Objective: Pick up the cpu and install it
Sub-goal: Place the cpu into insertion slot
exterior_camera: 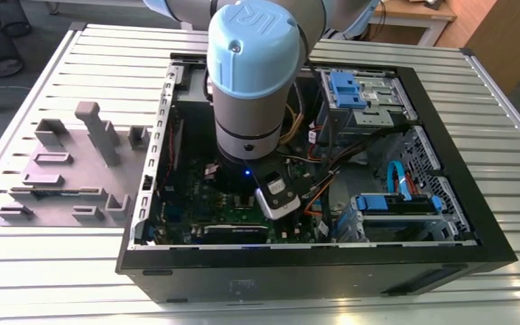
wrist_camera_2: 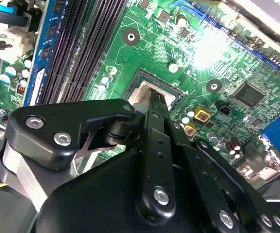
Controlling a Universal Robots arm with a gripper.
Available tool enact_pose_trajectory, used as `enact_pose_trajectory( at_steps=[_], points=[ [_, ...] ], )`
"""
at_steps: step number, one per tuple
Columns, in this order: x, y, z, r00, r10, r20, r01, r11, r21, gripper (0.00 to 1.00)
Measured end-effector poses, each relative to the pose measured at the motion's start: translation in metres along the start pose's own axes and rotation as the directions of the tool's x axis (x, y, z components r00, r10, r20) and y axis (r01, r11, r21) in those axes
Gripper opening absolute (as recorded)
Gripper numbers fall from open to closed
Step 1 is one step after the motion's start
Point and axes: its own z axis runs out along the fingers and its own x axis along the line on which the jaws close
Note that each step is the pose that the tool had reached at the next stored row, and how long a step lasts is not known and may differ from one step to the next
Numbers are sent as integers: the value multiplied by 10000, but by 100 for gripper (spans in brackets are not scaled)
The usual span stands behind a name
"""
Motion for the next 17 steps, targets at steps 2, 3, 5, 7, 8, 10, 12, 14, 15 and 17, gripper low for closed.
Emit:
enact_pose_trajectory(
  at_steps=[2, 3, 5, 7, 8, 10, 12, 14, 15, 17],
  points=[
    [0, 2, -43, 10000, 0, -5, 0, 10000, 10, 11],
    [-1, 3, -61, 10000, 1, -5, -1, 10000, 10, 11],
    [-1, 6, -97, 10000, 0, -6, 0, 10000, 12, 11],
    [-2, 8, -127, 10000, 0, -6, 0, 10000, 11, 11],
    [-2, 9, -136, 10000, 1, -6, -1, 10000, 12, 11],
    [-2, 10, -144, 10000, 0, -5, 0, 10000, 10, 11],
    [-2, 10, -157, 10000, 1, -6, -1, 10000, 12, 11],
    [-3, 10, -157, 10000, 0, -5, 0, 10000, 9, 11],
    [-3, 10, -155, 10000, 3, -5, -3, 10000, 11, 11],
    [-3, 9, -147, 9999, 101, 2, -101, 9999, 13, 11]
  ],
)
